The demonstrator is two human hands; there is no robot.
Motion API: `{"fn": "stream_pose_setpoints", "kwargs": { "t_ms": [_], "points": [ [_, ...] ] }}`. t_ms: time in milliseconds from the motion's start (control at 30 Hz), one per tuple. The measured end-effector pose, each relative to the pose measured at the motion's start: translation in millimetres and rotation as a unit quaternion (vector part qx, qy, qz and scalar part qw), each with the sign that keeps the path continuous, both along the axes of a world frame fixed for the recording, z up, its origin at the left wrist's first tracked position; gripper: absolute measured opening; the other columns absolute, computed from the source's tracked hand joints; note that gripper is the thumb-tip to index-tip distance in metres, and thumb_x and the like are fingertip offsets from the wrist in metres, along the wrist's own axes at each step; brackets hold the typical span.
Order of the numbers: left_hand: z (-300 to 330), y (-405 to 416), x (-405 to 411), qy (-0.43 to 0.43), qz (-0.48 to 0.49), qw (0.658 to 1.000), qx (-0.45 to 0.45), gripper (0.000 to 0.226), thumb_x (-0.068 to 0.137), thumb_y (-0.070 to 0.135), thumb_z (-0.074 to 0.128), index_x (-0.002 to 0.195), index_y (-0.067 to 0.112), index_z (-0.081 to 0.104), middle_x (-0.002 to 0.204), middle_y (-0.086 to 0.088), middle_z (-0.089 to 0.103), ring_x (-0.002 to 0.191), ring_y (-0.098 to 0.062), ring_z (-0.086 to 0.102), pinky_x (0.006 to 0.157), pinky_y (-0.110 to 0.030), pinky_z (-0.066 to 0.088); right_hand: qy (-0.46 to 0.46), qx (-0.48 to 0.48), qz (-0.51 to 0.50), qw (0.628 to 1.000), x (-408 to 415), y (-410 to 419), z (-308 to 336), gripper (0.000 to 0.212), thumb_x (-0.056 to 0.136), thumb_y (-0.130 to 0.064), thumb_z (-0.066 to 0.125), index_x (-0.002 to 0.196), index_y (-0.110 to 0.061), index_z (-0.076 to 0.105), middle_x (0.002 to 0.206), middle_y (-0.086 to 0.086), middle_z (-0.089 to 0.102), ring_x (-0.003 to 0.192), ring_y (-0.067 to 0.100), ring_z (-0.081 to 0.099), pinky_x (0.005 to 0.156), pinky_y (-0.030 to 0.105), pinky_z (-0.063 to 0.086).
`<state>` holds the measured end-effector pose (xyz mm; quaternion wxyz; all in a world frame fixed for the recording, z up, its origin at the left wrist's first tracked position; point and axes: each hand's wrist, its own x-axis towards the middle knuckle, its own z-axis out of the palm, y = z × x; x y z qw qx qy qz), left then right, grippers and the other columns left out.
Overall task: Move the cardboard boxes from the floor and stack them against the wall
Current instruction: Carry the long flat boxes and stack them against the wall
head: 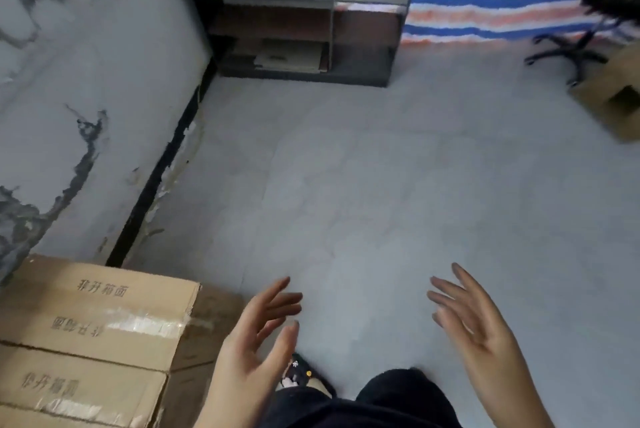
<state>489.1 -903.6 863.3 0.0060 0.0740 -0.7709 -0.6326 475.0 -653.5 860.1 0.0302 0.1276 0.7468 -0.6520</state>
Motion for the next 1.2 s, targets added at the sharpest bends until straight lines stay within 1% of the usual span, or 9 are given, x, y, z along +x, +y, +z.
{"fn": "stream_pose_setpoints", "kwargs": {
  "t_ms": [167, 300, 367, 500, 667, 767, 933, 1067, 1200],
  "points": [
    [5.7, 93.7, -6.9, -0.023, -0.126, 0.992, 0.007, 0.038, 0.069, 0.045, 0.057, 0.105, 0.057, 0.058, 0.103, 0.011, 0.069, 0.097, -0.010, 0.067, 0.083, -0.013, 0.048, -0.020, 0.021, -0.119, 0.993, 67.2, 86.3, 3.7, 0.052, 0.077, -0.029, 0.057, 0.127, -0.041, 0.046, 0.116, -0.022, 0.063, 0.107, -0.001, 0.061, 0.089, 0.015, 0.048],
    [-1.0, 197.6, 8.9, -0.056, -0.215, 0.975, 0.015, 0.037, 0.074, 0.021, 0.058, 0.104, 0.042, 0.064, 0.103, 0.005, 0.071, 0.094, -0.012, 0.068, 0.078, -0.012, 0.049, -0.049, 0.038, -0.229, 0.972, 136.8, 172.6, -5.6, 0.050, 0.087, -0.006, 0.059, 0.123, -0.040, 0.049, 0.111, -0.022, 0.066, 0.102, 0.001, 0.064, 0.087, 0.018, 0.050],
    [-1.6, 253.5, 17.8, -0.058, -0.268, 0.962, 0.012, 0.038, 0.077, 0.014, 0.057, 0.102, 0.043, 0.064, 0.103, 0.004, 0.071, 0.092, -0.012, 0.069, 0.077, -0.012, 0.050, -0.056, 0.044, -0.291, 0.954, 167.3, 215.0, -6.6, 0.052, 0.088, -0.004, 0.059, 0.122, -0.042, 0.049, 0.109, -0.023, 0.066, 0.101, 0.001, 0.064, 0.086, 0.023, 0.051],
    [1.3, 353.1, 37.1, -0.055, -0.373, 0.926, -0.012, 0.058, 0.086, -0.010, 0.055, 0.098, 0.046, 0.063, 0.100, 0.006, 0.071, 0.091, -0.009, 0.068, 0.076, -0.009, 0.049, -0.049, 0.050, -0.377, 0.923, 219.0, 284.3, -2.4, 0.052, 0.088, -0.004, 0.060, 0.124, -0.039, 0.048, 0.108, -0.027, 0.065, 0.097, -0.004, 0.064, 0.076, 0.006, 0.047],
    [8.1, 445.2, 39.8, -0.036, -0.459, 0.887, -0.028, 0.051, 0.086, 0.000, 0.059, 0.100, 0.049, 0.061, 0.099, 0.011, 0.071, 0.092, -0.007, 0.068, 0.077, -0.008, 0.048, -0.042, 0.043, -0.472, 0.880, 255.5, 344.7, -2.1, 0.053, 0.087, 0.000, 0.058, 0.123, -0.039, 0.049, 0.109, -0.025, 0.066, 0.096, -0.002, 0.065, 0.077, 0.008, 0.049],
    [7.1, 490.9, 33.7, -0.038, -0.491, 0.870, -0.037, 0.050, 0.087, 0.001, 0.058, 0.101, 0.049, 0.061, 0.101, 0.011, 0.070, 0.092, -0.006, 0.068, 0.077, -0.008, 0.047, -0.044, 0.028, -0.521, 0.852, 263.0, 373.9, -8.4, 0.052, 0.088, 0.001, 0.057, 0.121, -0.039, 0.050, 0.109, -0.023, 0.066, 0.096, 0.000, 0.066, 0.083, 0.018, 0.052],
    [-6.1, 571.7, 10.2, -0.050, -0.535, 0.842, -0.038, 0.045, 0.080, 0.012, 0.058, 0.097, 0.054, 0.061, 0.099, 0.013, 0.070, 0.090, -0.005, 0.067, 0.077, -0.007, 0.047, -0.064, 0.018, -0.557, 0.828, 249.2, 428.6, -21.6, 0.053, 0.088, 0.000, 0.058, 0.119, -0.042, 0.050, 0.109, -0.022, 0.067, 0.096, 0.000, 0.066, 0.081, 0.016, 0.052],
    [-15.9, 654.6, -28.5, -0.052, -0.566, 0.822, -0.035, 0.050, 0.087, -0.009, 0.055, 0.109, 0.035, 0.063, 0.102, 0.012, 0.069, 0.091, -0.007, 0.067, 0.076, -0.009, 0.048, -0.057, 0.025, -0.593, 0.802, 221.7, 494.5, -23.2, 0.051, 0.089, -0.004, 0.058, 0.120, -0.043, 0.048, 0.109, -0.026, 0.065, 0.096, -0.001, 0.065, 0.084, 0.018, 0.051],
    [-2.1, 749.1, -71.6, -0.027, -0.600, 0.799, -0.031, 0.045, 0.087, -0.009, 0.053, 0.114, 0.026, 0.057, 0.103, 0.013, 0.069, 0.091, -0.005, 0.067, 0.076, -0.008, 0.048, -0.035, 0.038, -0.636, 0.770, 187.3, 567.4, -12.1, 0.051, 0.089, -0.003, 0.057, 0.121, -0.042, 0.049, 0.109, -0.025, 0.065, 0.097, 0.001, 0.066, 0.086, 0.025, 0.051]
  ]
}}
